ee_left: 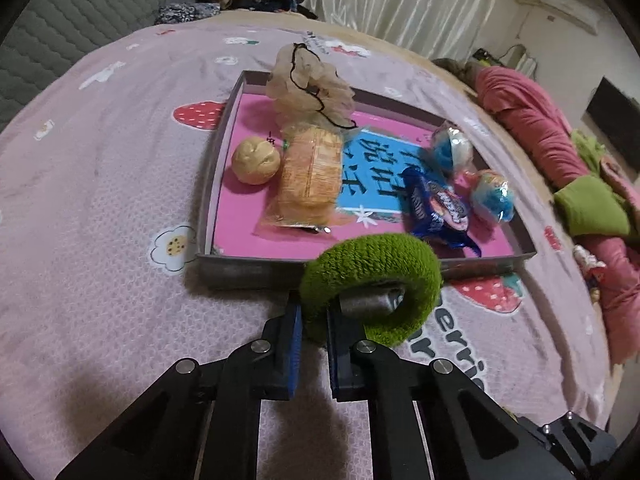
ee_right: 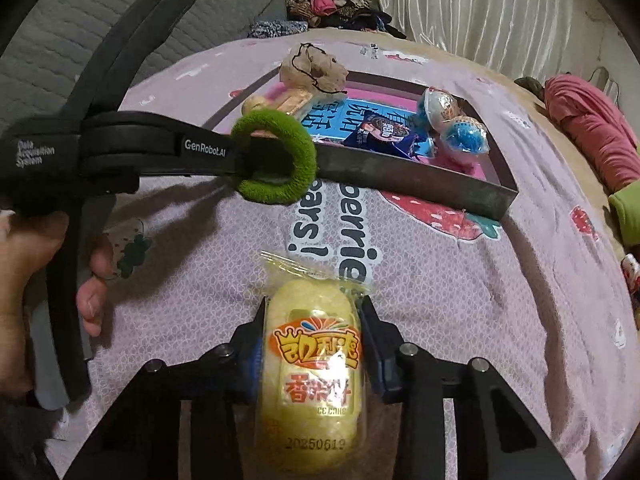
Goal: Organize objects
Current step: 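Grasp the green fuzzy ring with the left gripper while the right grasps the yellow bread packet, then lift the green ring and yellow packet and carry them over the pink tray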
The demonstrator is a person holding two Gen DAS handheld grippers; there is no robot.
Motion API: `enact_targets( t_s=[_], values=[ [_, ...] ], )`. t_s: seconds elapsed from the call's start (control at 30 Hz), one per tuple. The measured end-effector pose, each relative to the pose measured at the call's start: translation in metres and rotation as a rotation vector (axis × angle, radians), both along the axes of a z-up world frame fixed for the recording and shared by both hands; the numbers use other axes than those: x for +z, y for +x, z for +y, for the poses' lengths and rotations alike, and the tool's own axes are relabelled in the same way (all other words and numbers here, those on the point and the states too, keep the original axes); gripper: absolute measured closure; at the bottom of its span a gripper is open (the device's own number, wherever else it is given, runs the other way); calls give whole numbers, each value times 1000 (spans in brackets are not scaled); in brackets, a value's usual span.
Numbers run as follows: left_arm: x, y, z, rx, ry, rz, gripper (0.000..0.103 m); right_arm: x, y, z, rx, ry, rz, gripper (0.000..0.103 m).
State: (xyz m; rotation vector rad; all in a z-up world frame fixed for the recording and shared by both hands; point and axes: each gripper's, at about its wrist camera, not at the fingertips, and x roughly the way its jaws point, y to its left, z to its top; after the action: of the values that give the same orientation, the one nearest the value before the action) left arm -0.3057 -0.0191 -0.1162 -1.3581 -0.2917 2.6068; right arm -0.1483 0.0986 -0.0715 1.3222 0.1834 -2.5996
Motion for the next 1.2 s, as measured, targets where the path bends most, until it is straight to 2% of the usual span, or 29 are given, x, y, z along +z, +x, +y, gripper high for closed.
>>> enact_targets(
  t_s=[0.23, 0.73, 0.9, 1.2],
  values=[
    [1, 4, 3, 8, -44, 33, 92, 11, 3, 21, -26, -59, 25, 64],
    [16, 11, 1, 3, -80, 87, 93, 26, 3, 31, -28, -89, 70, 64],
    [28, 13, 3, -3, -104, 103, 93, 31, -2, 32, -23, -103, 79, 64],
    [61, 29, 4, -4, -138, 152, 93, 58, -5, 35, -24, -119, 122, 64]
  ],
)
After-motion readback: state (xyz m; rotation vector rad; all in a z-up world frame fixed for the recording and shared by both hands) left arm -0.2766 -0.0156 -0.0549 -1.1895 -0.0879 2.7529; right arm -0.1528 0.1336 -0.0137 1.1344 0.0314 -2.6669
